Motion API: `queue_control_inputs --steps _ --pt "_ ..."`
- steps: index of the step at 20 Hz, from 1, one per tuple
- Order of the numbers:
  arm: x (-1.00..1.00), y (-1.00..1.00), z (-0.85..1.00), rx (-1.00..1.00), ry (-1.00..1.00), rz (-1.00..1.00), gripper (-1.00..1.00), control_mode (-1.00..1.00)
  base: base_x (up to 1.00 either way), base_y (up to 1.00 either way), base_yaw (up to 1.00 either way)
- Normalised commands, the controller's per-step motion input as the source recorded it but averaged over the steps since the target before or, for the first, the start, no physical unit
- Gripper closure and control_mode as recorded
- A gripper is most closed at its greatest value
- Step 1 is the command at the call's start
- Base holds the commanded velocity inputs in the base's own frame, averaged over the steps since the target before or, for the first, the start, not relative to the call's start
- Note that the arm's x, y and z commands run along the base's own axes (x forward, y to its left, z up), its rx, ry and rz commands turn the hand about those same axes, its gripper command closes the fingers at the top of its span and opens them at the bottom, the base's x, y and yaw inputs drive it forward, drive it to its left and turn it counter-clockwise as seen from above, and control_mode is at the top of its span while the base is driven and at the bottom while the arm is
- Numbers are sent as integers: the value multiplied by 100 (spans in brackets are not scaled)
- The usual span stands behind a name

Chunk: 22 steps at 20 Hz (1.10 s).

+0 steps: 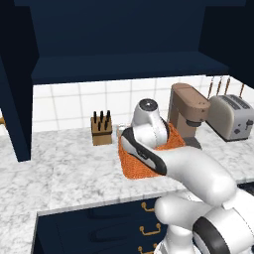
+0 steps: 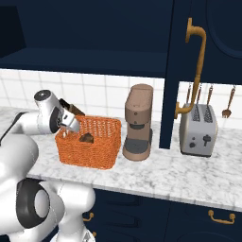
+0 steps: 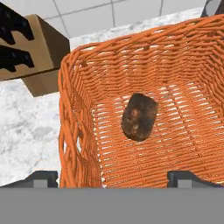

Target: Open the cabinet, pick up the bread from the cabinet and place it in the basket. Then move the basket to the dining counter.

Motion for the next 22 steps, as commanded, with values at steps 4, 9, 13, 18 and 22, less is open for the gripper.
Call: queue_control_inputs --steps 4,9,13,18,22 --pt "-18 1 0 -17 24 42 -100 -100 0 0 0" --pt "-3 4 0 -12 17 41 -100 -100 0 0 0" --pt "-9 36 -4 -11 9 30 -100 -100 0 0 0" --pt "-20 23 -24 -10 11 20 -100 -100 0 0 0" --pt "5 -6 -32 -12 10 13 -100 -100 0 0 0"
